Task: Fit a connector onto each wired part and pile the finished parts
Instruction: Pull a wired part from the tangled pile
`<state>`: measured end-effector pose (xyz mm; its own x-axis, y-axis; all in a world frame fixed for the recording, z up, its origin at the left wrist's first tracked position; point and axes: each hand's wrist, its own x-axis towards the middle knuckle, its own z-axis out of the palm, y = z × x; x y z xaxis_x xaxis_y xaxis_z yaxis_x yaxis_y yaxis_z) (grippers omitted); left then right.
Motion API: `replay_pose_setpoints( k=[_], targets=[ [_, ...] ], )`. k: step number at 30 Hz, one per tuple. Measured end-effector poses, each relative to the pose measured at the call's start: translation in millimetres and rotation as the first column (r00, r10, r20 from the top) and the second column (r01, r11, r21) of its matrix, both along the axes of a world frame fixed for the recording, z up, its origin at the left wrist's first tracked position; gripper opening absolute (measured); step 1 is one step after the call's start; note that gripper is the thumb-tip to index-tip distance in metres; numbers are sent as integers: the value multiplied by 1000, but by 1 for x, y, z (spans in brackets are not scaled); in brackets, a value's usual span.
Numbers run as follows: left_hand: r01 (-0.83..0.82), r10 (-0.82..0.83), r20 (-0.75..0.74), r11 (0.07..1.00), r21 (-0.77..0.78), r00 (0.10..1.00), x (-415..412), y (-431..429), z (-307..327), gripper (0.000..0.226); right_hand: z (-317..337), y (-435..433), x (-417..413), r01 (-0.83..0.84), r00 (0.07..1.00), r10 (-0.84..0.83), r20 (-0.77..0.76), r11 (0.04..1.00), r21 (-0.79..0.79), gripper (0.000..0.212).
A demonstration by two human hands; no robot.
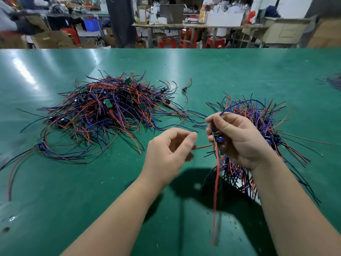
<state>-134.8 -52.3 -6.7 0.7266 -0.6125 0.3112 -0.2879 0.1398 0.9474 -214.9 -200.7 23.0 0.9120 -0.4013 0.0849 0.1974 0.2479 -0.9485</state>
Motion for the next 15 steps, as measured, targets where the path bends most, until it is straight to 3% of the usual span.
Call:
replay_pose_setpoints(
  k=[1, 3, 7, 12, 15],
  targets=[
    [80, -78, -175, 997, 3, 981, -1, 0, 1, 26, -2, 2, 1, -5, 1000, 4, -18, 999, -36, 16],
    [151, -142, -325, 988, 4, 935, -5, -2, 1, 31, -6, 7, 5, -5, 998, -2, -61, 994, -105, 15],
    [120, -106, -445, 993, 4, 889, -7, -6, 1, 18, -12, 10, 11, 28, 987, -69, -142, 962, -272, 17],
    [106, -78, -468, 994, 34, 880, -3, -6, -1, 31, -17, 8, 12, 69, 976, -139, -168, 927, -369, 33],
    [155, -97, -469, 984, 87, 878, -1, -5, -1, 14, -17, 9, 13, 83, 974, -160, -160, 910, -406, 15]
  ],
)
